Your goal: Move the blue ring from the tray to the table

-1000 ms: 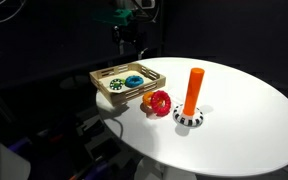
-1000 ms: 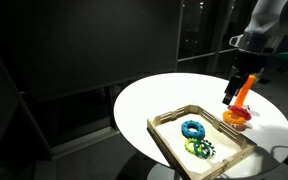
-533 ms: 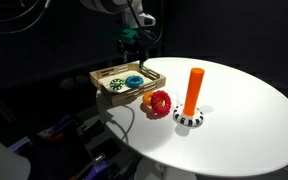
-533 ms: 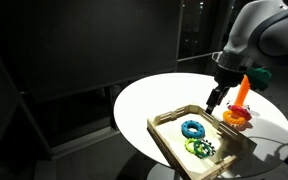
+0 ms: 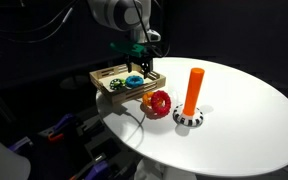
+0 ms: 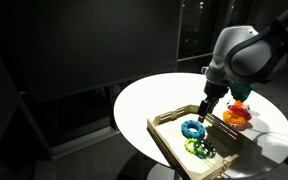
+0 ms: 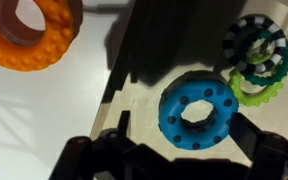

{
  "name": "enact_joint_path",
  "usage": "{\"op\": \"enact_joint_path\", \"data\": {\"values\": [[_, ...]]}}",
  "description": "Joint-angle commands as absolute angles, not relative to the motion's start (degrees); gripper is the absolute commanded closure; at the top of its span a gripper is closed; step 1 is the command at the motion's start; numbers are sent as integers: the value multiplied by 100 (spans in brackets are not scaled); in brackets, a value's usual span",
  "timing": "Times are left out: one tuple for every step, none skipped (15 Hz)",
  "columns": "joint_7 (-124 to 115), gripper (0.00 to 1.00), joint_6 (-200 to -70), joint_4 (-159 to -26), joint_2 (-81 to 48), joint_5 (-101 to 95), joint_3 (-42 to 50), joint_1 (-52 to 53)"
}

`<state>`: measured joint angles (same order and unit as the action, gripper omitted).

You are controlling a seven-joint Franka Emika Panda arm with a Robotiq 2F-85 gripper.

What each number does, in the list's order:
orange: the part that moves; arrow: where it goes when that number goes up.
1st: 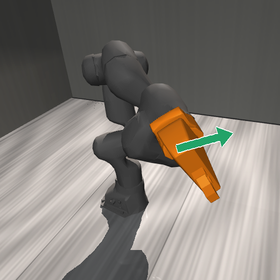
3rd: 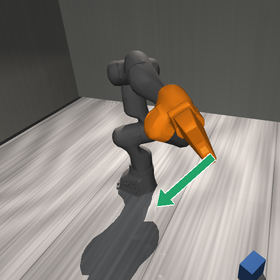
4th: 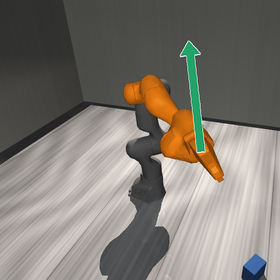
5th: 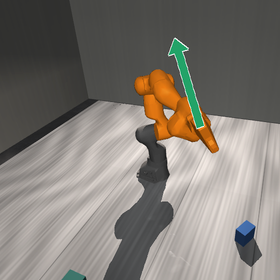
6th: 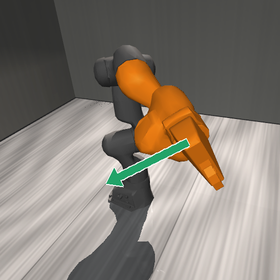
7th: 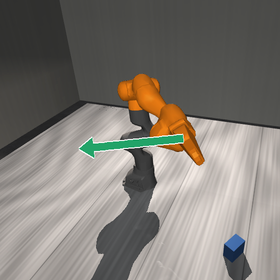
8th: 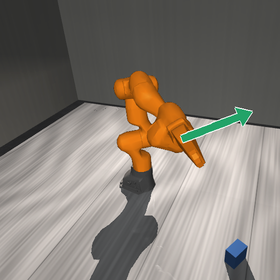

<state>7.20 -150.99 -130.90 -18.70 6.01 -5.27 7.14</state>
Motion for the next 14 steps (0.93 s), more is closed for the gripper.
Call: {"op": "enact_joint_path", "data": {"values": [[586, 0, -15001, -12662, -2256, 355, -528, 647], [544, 0, -14996, -12598, -2328, 281, -498, 665], [508, 0, -14984, -12535, -2398, 209, -476, 680], [486, 0, -14975, -12476, -2459, 146, -461, 689], [455, 0, -14964, -12420, -2521, 85, -440, 703], [411, 0, -14959, -12374, -2577, 5, -413, 726], [382, 0, -14953, -12335, -2623, -48, -404, 734], [356, 0, -14952, -12301, -2672, -98, -398, 739], [346, 0, -14950, -12269, -2715, -137, -394, 745], [329, 0, -14950, -12238, -2758, -165, -394, 749], [311, 0, -14946, -12207, -2793, -185, -393, 757], [291, 0, -14938, -12175, -2831, -209, -391, 766], [265, 0, -14932, -12144, -2865, -235, -382, 784], [247, 0, -14922, -12111, -2896, -249, -378, 800]]}}
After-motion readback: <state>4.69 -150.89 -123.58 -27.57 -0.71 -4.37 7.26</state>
